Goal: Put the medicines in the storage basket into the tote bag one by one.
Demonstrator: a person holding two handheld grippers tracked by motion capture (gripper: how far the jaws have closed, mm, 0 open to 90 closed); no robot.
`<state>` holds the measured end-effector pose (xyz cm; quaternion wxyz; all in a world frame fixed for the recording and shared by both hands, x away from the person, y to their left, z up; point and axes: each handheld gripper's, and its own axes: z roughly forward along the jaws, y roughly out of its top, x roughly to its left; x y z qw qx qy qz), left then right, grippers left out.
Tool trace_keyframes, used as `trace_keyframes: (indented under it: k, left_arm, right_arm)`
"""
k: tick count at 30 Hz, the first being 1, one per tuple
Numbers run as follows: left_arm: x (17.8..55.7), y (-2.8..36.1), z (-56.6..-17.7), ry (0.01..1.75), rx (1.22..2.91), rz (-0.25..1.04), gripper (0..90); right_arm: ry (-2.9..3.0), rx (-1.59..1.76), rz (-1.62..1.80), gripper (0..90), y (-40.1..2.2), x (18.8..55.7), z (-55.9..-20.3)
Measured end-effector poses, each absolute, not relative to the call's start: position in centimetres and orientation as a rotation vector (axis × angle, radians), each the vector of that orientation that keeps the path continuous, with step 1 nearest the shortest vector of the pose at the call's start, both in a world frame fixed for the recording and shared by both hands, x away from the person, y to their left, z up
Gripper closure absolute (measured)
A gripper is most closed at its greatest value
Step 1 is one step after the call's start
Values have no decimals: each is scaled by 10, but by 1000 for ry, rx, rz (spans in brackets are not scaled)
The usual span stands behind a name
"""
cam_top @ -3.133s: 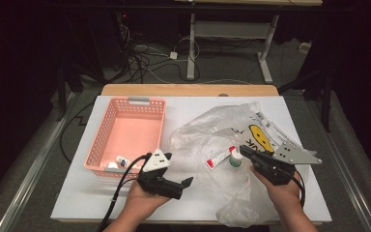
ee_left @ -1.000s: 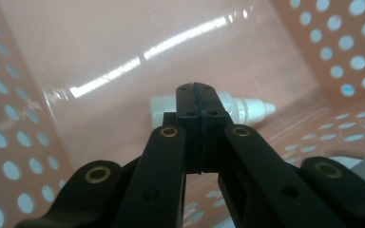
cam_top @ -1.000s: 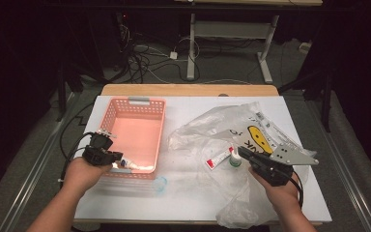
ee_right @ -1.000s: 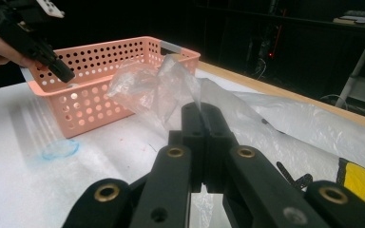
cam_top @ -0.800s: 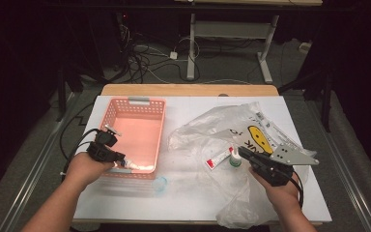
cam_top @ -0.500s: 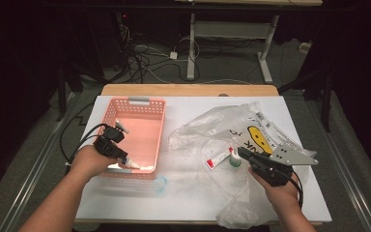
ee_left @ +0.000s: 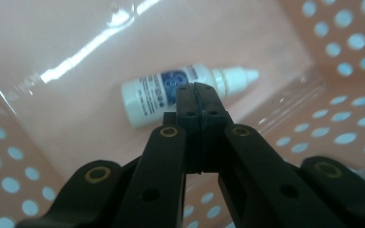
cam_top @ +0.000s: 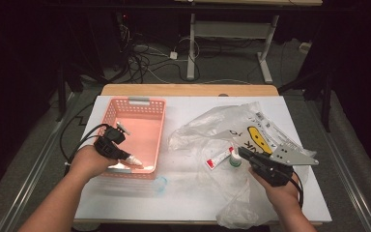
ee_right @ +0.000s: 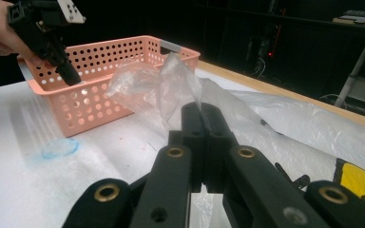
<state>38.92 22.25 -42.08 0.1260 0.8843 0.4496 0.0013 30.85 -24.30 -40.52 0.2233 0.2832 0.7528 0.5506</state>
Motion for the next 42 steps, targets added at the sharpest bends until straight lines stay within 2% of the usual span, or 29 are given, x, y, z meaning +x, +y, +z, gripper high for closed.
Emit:
trace_keyframes:
  k: [5,14,20,27,31,32,34,36,42]
  left_arm:
    - [399,217,-426,1316,2578,-9,879]
    - [414,211,-424,1246,2415,169,878]
    - [408,221,-414,1256,2390,177,878]
    - [411,230,-409,1279,2284,217,874]
    - [415,226,-414,1341,2279,190,774]
    - [416,225,-417,1353,2301,188,772]
    - [417,222,-421,1341,2343,203,702]
    - [419,221,-423,1375,2326,186,577]
    - [427,214,-426,1448,2260,94,119]
  right_arm:
    - [2075,781,1520,900,-243,308,-405]
    - [2074,794,1517,900,-246,309,-407]
    - [2078,791,1515,900,-245,309,-407]
    - [2077,787,1512,900,-243,308,-406]
    - [2075,791,1513,900,-244,308,-406]
    - [2075,790,1514,900,-245,308,-406]
    - [2077,790,1516,900,-245,309,-406]
    - [2078,790,1516,900,-246,309,-407]
    - [2075,790,1515,900,-245,309,-406]
